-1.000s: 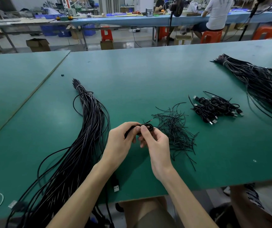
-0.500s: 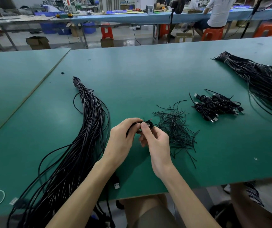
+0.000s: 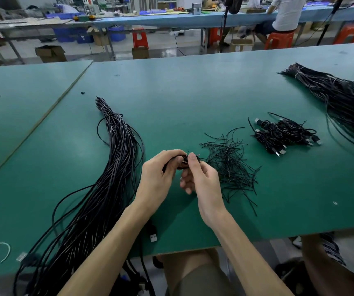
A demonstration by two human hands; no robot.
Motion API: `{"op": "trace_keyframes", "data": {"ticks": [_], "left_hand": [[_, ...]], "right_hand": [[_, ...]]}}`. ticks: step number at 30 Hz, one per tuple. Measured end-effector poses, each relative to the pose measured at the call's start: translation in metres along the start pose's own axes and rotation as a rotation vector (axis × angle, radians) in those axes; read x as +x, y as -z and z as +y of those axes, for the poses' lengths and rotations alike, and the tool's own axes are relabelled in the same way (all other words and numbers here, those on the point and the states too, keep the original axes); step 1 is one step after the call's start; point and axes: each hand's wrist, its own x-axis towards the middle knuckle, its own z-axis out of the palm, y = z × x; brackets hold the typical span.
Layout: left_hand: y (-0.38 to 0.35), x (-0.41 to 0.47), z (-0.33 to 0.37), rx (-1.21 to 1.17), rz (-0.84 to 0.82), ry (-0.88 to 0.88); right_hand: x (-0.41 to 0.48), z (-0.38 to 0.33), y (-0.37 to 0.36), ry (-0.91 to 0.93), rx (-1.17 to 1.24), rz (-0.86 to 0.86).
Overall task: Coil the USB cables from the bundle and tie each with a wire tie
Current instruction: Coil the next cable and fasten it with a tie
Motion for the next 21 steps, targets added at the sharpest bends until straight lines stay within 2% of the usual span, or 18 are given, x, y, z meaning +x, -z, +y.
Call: {"op": "trace_keyframes", "data": {"ticks": [8,15,21], "left_hand": [[0.0015,0.0012,0.0004,-0.069,-0.005,0.028],[0.0071,0.0080,-0.0029,-0.423,0.103,0.232],[0.0065,0.0088,-0.0060,-0.441,0.068,0.259]], "right_hand": [[-0.0010,0.0015,-0.0005,0.030,-0.058,-0.006],[-0.0047,0.0000,-0.0015,0.083,0.001,-0.038],[-0.0027,0.0025,-0.0036,0.136,-0.050,-0.028]]}}
